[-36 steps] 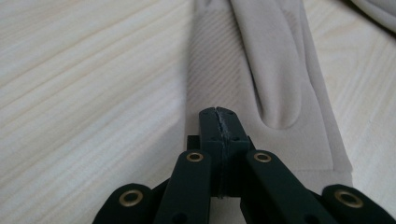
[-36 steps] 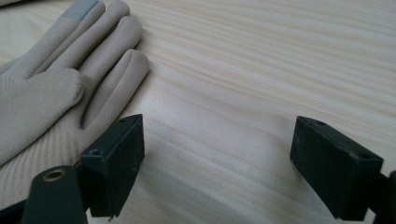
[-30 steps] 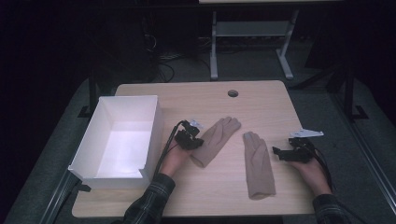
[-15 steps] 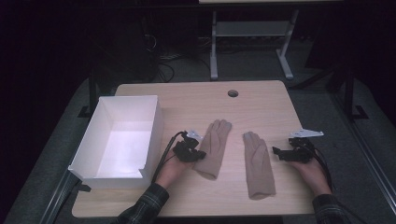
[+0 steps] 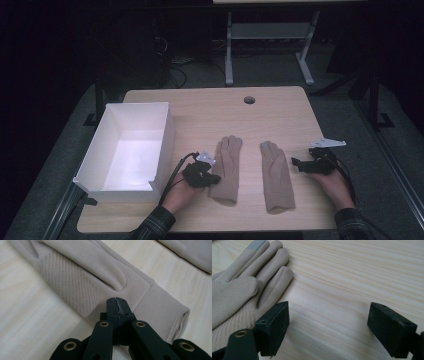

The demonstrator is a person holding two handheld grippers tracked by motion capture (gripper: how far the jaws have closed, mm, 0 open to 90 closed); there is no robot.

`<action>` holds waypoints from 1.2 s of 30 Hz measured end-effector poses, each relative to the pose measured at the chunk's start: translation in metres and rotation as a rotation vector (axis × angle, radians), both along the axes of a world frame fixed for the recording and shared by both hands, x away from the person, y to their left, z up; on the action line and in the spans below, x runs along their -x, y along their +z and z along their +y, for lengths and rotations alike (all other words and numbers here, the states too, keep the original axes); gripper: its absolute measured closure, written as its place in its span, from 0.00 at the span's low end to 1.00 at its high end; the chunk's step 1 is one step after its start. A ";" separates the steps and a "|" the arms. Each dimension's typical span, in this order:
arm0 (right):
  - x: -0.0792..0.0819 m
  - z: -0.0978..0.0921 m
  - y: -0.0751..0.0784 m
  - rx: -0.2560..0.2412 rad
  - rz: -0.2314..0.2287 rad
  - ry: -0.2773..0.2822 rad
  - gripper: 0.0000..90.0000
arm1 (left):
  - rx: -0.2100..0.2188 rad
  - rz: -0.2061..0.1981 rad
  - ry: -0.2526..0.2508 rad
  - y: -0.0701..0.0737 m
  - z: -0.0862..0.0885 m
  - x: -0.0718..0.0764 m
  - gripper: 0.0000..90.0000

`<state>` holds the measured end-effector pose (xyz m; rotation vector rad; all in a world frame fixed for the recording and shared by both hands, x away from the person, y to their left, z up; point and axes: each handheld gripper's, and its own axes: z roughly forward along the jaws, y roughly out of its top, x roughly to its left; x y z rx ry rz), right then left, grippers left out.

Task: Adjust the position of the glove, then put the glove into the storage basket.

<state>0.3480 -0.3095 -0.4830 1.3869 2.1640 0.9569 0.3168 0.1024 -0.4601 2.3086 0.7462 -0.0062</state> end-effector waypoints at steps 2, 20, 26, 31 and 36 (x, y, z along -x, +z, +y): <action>0.000 0.000 0.000 0.000 0.000 0.000 0.19 | -0.015 -0.006 -0.015 0.001 0.001 0.001 0.99; 0.000 0.000 0.000 0.001 -0.002 0.003 0.19 | 0.005 -0.098 0.152 0.014 0.006 -0.033 0.58; 0.001 0.000 0.000 0.000 -0.001 0.006 0.19 | 0.014 -0.100 0.200 0.009 0.009 -0.051 0.59; 0.001 0.000 0.000 0.001 -0.001 0.006 0.19 | 0.004 -0.082 0.194 0.001 0.003 -0.056 0.60; 0.001 0.001 0.000 0.001 -0.001 0.009 0.19 | -0.015 -0.080 0.168 -0.004 0.000 -0.054 0.71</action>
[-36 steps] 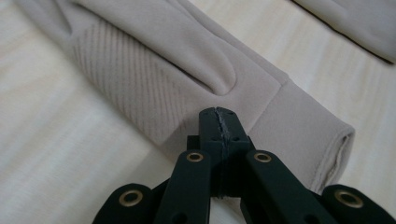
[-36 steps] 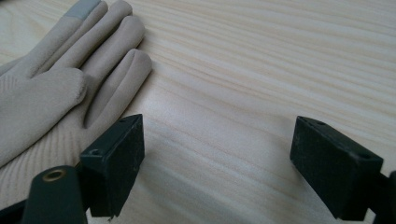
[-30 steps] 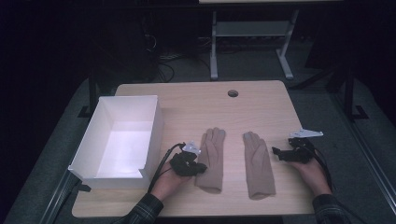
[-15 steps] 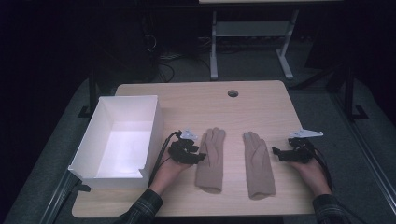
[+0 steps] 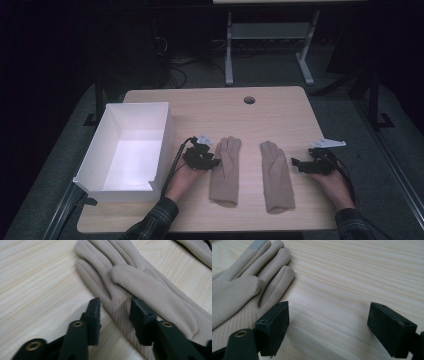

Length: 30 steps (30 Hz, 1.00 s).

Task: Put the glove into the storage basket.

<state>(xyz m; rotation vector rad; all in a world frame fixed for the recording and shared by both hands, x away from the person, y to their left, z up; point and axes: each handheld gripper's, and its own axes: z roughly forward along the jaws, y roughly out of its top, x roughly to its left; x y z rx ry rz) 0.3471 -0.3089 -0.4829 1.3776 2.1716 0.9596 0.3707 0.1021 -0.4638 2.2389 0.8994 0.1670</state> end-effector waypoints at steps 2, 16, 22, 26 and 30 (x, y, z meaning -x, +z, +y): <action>0.001 0.002 0.001 0.000 0.004 0.023 0.20 | -0.003 -0.006 -0.010 0.000 -0.002 0.002 0.80; 0.022 0.018 0.024 -0.059 0.071 0.240 1.00 | 0.000 0.017 -0.036 0.000 -0.002 0.000 0.93; 0.024 0.027 0.016 -0.042 0.135 0.316 1.00 | -0.008 0.013 -0.038 0.002 -0.004 0.001 0.94; 0.024 0.034 0.017 -0.052 0.139 0.341 1.00 | 0.016 0.007 -0.035 0.004 -0.002 0.001 0.97; 0.024 0.044 0.017 -0.052 0.139 0.364 1.00 | 0.032 0.021 -0.033 0.004 0.000 0.000 0.97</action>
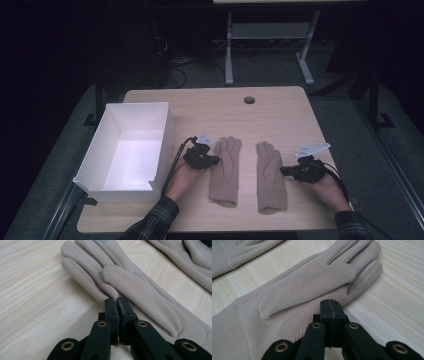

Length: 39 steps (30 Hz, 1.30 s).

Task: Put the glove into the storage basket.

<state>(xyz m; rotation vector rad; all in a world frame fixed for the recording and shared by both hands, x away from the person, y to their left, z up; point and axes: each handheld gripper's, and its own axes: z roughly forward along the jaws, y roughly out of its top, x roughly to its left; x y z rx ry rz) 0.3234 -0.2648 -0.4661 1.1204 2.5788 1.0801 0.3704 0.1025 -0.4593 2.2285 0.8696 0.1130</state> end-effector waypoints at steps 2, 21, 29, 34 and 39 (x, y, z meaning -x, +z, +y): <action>0.000 0.004 -0.001 -0.007 0.001 0.011 1.00 | 0.013 0.004 0.004 0.000 0.000 0.000 0.97; 0.002 0.028 -0.002 -0.014 -0.017 0.069 1.00 | 0.092 0.061 -0.074 0.007 -0.009 0.007 0.97; 0.005 0.034 -0.001 -0.012 -0.012 0.082 1.00 | 0.128 0.064 -0.095 0.009 -0.012 0.011 0.97; 0.007 0.026 0.003 -0.019 -0.021 0.074 1.00 | 0.152 0.071 -0.093 0.013 -0.009 0.010 0.97; 0.011 0.022 0.000 -0.021 0.003 0.080 1.00 | 0.178 0.079 -0.093 0.015 -0.009 0.009 0.97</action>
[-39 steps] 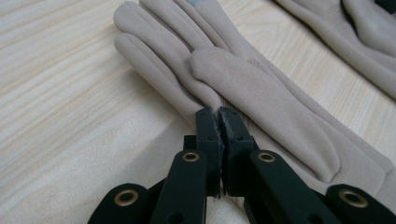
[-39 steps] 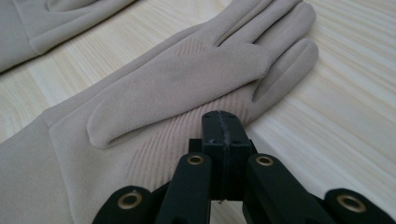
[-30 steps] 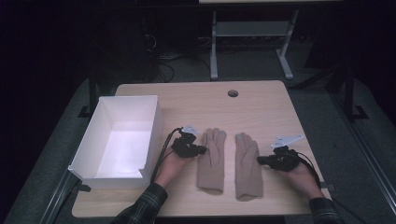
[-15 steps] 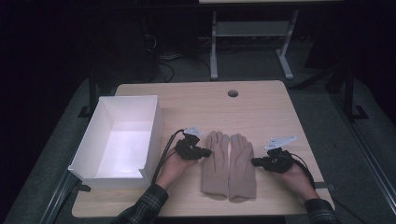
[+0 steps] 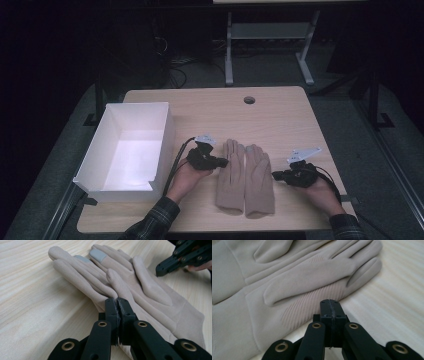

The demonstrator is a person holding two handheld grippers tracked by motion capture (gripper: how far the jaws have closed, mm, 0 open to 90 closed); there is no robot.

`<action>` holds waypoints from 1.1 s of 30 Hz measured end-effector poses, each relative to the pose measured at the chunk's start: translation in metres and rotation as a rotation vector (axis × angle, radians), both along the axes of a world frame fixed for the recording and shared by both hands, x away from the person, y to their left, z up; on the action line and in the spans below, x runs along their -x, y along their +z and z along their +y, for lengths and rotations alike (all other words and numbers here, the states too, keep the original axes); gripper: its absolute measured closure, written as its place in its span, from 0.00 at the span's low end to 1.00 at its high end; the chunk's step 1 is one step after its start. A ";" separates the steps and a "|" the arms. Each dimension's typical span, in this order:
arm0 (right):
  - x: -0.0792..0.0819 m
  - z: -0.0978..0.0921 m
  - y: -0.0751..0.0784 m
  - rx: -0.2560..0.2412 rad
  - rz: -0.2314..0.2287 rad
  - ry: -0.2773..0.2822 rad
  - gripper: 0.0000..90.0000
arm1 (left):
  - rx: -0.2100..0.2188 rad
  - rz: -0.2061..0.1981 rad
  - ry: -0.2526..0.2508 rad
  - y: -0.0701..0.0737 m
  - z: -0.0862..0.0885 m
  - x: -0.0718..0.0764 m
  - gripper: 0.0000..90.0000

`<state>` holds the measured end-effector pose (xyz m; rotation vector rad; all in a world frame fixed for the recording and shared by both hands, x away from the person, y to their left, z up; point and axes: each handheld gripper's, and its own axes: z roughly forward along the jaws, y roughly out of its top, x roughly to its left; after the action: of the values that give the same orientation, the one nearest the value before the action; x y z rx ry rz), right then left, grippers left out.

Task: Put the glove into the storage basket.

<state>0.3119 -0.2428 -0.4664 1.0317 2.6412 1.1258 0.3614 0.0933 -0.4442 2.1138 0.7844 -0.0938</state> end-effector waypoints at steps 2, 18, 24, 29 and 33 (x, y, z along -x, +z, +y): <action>0.002 0.003 -0.001 0.000 0.010 0.015 1.00 | -0.003 -0.001 -0.010 0.001 0.000 0.001 0.97; 0.003 0.024 -0.002 -0.023 0.012 0.072 1.00 | 0.049 0.018 -0.039 0.009 -0.008 0.000 0.97; 0.001 0.034 -0.002 -0.021 -0.001 0.088 1.00 | 0.058 0.014 -0.057 0.015 -0.015 -0.001 0.97; -0.001 0.046 -0.003 -0.036 0.006 0.110 1.00 | 0.069 0.016 -0.058 0.017 -0.019 -0.005 0.97; -0.002 0.054 -0.004 -0.040 0.001 0.121 1.00 | 0.080 0.027 -0.059 0.016 -0.023 -0.006 0.97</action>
<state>0.3138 -0.1885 -0.4702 0.8893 2.7255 1.2063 0.3678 0.0706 -0.4281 2.0638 0.7230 -0.1826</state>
